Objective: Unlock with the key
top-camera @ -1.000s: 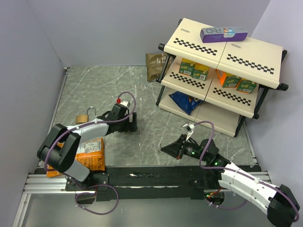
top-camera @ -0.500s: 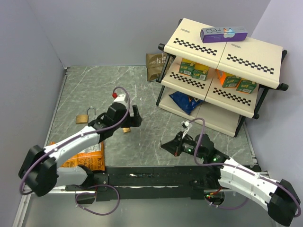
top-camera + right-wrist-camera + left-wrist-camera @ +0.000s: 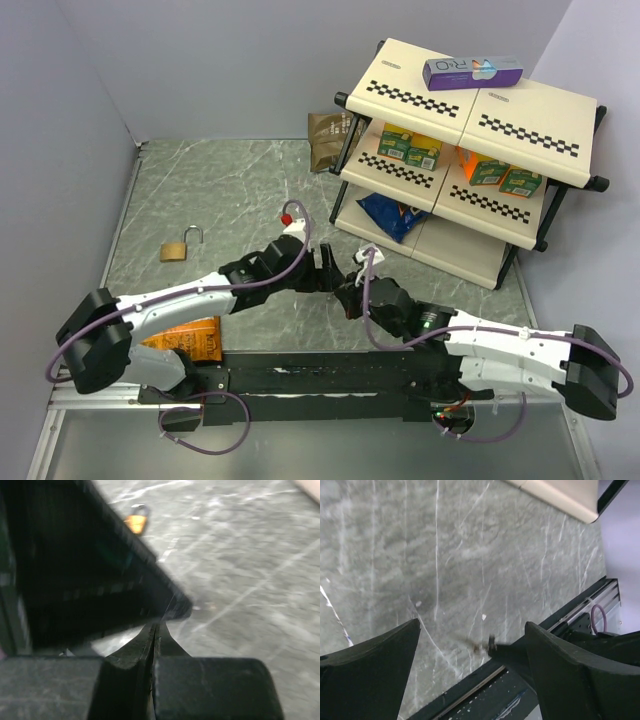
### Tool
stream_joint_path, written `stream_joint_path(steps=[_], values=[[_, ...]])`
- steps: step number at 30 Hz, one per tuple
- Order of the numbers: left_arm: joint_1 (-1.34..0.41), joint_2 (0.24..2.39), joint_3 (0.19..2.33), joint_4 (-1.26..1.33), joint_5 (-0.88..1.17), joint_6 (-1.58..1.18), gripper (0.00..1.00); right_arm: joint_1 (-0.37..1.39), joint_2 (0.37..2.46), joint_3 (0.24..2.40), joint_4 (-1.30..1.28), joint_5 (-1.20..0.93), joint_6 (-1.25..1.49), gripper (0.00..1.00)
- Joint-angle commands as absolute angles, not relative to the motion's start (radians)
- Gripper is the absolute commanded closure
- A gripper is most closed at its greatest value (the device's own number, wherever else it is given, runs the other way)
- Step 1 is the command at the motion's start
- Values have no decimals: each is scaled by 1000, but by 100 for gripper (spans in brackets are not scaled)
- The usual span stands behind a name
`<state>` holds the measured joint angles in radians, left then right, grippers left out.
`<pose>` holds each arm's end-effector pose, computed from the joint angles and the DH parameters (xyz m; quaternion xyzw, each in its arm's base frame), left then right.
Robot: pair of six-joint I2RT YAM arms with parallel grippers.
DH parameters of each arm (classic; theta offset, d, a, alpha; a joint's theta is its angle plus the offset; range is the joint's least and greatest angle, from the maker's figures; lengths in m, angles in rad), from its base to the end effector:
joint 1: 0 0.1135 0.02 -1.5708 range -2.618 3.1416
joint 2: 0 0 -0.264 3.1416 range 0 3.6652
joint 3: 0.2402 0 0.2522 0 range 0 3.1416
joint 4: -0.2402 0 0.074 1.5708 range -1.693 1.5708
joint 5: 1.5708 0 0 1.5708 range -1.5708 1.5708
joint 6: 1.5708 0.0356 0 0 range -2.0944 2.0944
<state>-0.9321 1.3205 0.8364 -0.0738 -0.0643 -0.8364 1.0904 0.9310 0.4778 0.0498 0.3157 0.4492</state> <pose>0.1761 -0.2333 0.2504 0.0262 0.8738 -0.3572 0.3291 0.1060 0.1794 0.2296 -0.1775 0.8094 0.2846 0.4821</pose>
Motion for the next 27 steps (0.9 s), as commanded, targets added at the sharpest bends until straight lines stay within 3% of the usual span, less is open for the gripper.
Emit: stream_joint_path(steps=[1, 15, 19, 27], values=[[-960, 1357, 870, -52, -48, -887, 13, 1129, 968, 538, 12, 526, 439, 100], [-993, 1439, 911, -64, -75, -881, 28, 1204, 1035, 577, 5, 658, 416, 100], [-996, 1460, 923, -67, -71, -877, 42, 1218, 1049, 587, -18, 681, 413, 100], [-1008, 1483, 940, -55, -55, -884, 59, 1238, 1101, 617, -37, 719, 403, 100]])
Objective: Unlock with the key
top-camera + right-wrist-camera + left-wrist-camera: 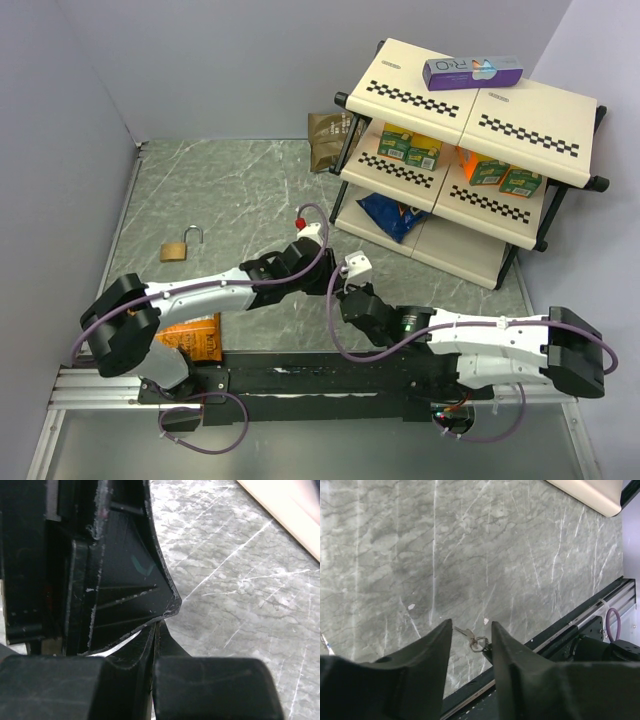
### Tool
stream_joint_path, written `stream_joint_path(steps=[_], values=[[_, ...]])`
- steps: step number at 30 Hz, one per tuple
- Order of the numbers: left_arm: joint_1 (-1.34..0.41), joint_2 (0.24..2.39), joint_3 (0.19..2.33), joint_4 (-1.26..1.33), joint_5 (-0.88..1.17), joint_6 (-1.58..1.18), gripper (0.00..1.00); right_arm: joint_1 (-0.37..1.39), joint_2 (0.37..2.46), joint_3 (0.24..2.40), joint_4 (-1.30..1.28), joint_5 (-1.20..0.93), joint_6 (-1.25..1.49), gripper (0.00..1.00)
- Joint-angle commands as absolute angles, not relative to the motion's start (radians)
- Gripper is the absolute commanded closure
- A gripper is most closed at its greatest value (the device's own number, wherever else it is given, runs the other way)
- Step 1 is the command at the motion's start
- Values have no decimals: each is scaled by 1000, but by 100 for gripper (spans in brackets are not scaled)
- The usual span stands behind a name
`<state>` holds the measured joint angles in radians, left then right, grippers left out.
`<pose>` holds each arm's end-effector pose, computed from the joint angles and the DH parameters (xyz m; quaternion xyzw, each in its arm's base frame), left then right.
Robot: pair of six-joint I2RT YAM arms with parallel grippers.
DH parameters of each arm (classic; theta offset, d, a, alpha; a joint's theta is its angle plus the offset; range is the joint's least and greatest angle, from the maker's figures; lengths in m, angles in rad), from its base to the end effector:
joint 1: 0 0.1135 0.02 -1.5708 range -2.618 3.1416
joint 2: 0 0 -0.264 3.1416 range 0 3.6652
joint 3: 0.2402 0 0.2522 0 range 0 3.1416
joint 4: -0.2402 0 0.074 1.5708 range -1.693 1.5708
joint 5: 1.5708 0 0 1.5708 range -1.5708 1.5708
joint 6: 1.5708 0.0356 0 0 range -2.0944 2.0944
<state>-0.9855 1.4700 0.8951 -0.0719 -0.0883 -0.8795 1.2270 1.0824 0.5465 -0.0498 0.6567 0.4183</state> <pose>0.1788 -0.2642 0.2274 0.0277 0.8941 -0.3341 0.2971 0.0955 0.2022 0.2166 -0.1879 0.8268 0.1348 0.5128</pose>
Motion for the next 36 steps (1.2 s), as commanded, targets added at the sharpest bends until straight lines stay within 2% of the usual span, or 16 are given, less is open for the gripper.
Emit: stream_joint_path(steps=[1, 11, 18, 21, 23, 27, 29, 30, 33, 36], values=[[-1009, 1488, 942, -54, -51, -884, 60, 1242, 1114, 621, -38, 726, 403, 100], [-1019, 1513, 939, -18, -14, -896, 76, 1267, 1164, 646, -54, 775, 410, 100], [-1020, 1534, 942, -6, -8, -900, 99, 1270, 1175, 647, -63, 775, 425, 100], [-1019, 1536, 948, -8, -8, -896, 99, 1270, 1167, 635, -58, 755, 434, 100], [-1019, 1535, 953, -6, -23, -884, 99, 1270, 1163, 627, -52, 726, 434, 94], [-1014, 1514, 963, -29, -72, -856, 99, 1255, 1117, 586, -28, 654, 430, 69], [-1012, 1490, 948, -41, -122, -851, 99, 1233, 1091, 569, -20, 615, 426, 62], [-1009, 1455, 937, -37, -138, -847, 99, 1229, 1065, 558, -20, 577, 425, 55], [-994, 1386, 890, -11, -150, -831, 99, 1204, 1007, 537, -12, 502, 394, 43], [-976, 1329, 839, 32, -126, -784, 99, 1157, 927, 491, 46, 362, 376, 38]])
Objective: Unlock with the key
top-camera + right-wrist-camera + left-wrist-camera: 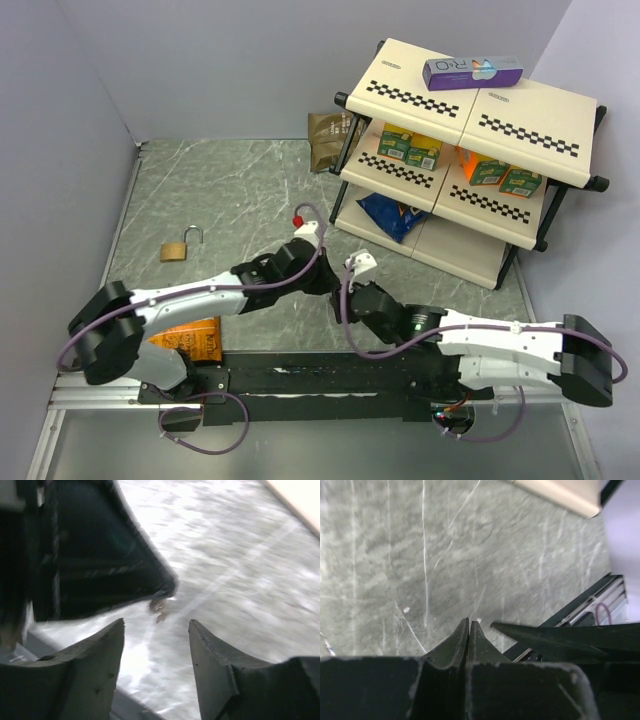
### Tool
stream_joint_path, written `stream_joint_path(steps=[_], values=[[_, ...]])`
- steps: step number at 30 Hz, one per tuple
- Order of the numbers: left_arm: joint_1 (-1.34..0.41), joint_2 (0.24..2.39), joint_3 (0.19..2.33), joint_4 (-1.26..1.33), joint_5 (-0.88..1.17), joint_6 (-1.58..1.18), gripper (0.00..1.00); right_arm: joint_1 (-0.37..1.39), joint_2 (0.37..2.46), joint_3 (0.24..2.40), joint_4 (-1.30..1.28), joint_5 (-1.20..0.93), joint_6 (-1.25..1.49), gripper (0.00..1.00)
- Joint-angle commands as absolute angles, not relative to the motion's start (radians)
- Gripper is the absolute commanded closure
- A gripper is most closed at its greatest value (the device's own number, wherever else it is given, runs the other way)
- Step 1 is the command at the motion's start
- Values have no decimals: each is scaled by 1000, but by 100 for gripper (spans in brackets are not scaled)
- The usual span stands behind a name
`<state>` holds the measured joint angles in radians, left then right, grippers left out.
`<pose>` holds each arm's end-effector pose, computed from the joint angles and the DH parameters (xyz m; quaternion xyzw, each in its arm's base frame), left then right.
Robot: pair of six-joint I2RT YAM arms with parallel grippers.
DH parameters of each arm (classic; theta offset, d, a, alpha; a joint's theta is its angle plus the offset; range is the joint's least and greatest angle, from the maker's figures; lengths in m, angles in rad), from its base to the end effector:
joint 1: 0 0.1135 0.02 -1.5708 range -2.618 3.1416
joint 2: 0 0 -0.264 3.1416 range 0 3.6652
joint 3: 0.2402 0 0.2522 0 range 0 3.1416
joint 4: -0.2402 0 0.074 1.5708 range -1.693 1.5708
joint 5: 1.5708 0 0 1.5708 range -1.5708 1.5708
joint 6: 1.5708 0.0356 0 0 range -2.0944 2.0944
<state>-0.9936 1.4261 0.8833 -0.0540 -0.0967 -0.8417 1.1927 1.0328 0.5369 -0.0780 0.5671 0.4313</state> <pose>0.1738 -0.2606 0.2381 0.0444 0.8819 -0.3453 0.3180 0.0975 0.1938 0.2199 -0.1892 0.8326 0.1640 0.4941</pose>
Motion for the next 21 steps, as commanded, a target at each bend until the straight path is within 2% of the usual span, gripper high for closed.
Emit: stream_joint_path(steps=[1, 5, 10, 12, 21], values=[[-971, 1315, 828, 35, -121, -757, 99, 1134, 901, 474, 67, 251, 376, 37], [-963, 1230, 763, 41, -123, -707, 99, 1008, 779, 390, 199, -28, 405, 36], [-946, 1069, 674, 133, 48, -614, 99, 904, 640, 338, 271, -240, 419, 35], [-937, 1010, 641, 170, 109, -592, 99, 878, 617, 330, 302, -340, 436, 38], [-877, 899, 548, 325, 438, -617, 99, 807, 655, 314, 465, -526, 514, 46]])
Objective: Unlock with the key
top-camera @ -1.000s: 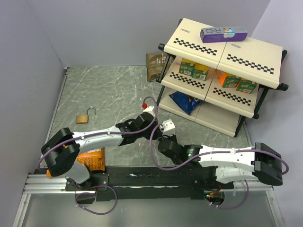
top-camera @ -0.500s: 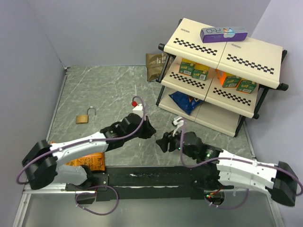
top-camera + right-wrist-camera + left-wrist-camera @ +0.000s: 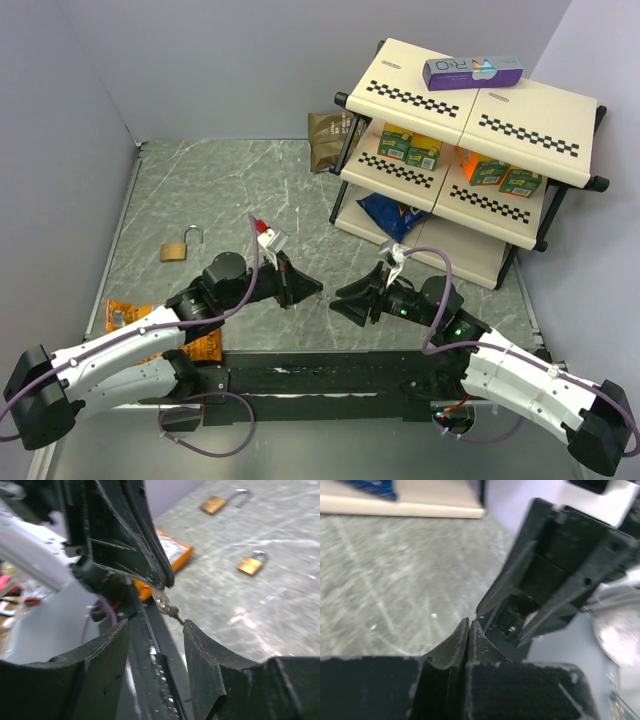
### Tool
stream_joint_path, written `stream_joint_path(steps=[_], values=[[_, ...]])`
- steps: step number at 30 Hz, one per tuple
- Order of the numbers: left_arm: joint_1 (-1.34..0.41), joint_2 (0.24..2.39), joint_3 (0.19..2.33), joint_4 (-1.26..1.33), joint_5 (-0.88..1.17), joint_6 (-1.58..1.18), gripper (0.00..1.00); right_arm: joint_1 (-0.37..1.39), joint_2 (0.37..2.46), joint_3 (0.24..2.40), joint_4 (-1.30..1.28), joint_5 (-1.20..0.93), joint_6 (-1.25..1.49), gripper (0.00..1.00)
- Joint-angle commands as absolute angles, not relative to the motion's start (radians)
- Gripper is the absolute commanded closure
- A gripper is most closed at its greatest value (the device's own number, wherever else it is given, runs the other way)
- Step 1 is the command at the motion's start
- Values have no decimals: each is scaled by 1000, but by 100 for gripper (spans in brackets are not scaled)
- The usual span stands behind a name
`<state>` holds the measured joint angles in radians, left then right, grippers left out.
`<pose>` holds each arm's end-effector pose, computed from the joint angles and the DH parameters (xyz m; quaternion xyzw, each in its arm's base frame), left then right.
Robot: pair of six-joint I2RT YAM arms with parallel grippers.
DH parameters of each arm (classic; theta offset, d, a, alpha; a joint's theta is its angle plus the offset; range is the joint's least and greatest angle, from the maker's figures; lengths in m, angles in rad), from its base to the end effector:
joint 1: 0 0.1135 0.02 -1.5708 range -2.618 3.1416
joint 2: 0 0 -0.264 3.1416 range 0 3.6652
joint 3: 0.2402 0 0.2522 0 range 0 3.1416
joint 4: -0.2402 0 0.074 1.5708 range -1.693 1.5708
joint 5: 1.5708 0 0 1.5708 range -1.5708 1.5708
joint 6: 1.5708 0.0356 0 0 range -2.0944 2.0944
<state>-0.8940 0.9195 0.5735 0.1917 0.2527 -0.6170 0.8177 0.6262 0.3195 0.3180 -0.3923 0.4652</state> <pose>0.1295 -0.1755 0.2802 0.1852 0.7349 -0.5121 0.4041 0.1027 0.1294 0.2527 -0.2574 0.6546 0.5271 0.4768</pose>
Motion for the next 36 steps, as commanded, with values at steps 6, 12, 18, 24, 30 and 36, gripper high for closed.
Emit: stream_joint_path(steps=[6, 12, 18, 24, 30, 36], values=[[-879, 917, 548, 345, 512, -612, 99, 808, 733, 327, 538, -567, 532, 55], [-879, 916, 537, 383, 535, -623, 99, 807, 765, 322, 584, -572, 545, 55], [-879, 925, 540, 382, 534, -620, 99, 808, 790, 321, 624, -597, 563, 60], [-879, 939, 551, 394, 548, -617, 99, 810, 802, 316, 652, -606, 574, 74], [-879, 954, 552, 414, 568, -620, 99, 808, 828, 301, 729, -617, 609, 85], [-877, 962, 549, 434, 601, -617, 99, 808, 862, 287, 805, -620, 649, 97]])
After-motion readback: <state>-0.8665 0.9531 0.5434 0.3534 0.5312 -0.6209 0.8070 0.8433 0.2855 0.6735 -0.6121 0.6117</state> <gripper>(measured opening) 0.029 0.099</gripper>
